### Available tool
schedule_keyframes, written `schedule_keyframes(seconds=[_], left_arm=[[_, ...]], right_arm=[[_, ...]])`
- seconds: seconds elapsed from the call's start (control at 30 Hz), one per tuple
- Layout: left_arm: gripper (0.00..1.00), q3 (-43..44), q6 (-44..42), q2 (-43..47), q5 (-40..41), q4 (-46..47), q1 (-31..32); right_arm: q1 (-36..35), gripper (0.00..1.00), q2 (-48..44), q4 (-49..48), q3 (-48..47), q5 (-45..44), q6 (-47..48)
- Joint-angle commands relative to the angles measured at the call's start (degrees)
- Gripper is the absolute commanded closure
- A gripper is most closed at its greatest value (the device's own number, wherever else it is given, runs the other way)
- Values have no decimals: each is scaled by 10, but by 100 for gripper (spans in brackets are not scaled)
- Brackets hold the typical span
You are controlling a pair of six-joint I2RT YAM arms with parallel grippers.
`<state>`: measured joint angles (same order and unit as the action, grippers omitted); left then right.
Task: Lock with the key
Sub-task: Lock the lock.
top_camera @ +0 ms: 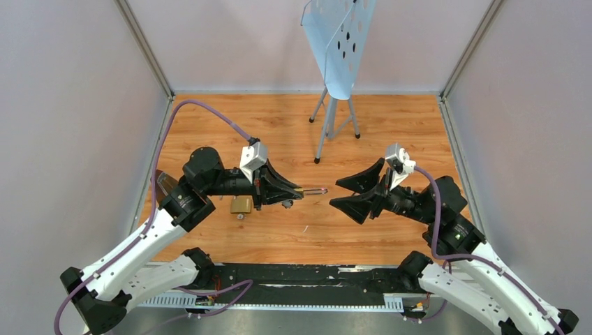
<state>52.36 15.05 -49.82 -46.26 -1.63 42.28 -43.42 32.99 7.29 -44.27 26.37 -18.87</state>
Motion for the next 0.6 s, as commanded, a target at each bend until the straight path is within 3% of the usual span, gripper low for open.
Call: schedule_keyframes(seconds=[0.0,0.17,0.33,0.43,0.57], left_arm=[[100,11,-17,11,-45,56,-2],[100,2,-13,17,-44,73,-3],[100,-4,-9,20,-50,83,-3],[100,-8,-10,21,-61,83,-3],[100,-6,-14,22,-61,72,-3]], right_arm=[[1,42,28,-15,-34,76,46],[0,53,65,-34,-51,134,47],[0,74,80,-60,-49,134,33],[0,73,78,-68,-45,132,24],[1,58,72,-68,-45,131,28]])
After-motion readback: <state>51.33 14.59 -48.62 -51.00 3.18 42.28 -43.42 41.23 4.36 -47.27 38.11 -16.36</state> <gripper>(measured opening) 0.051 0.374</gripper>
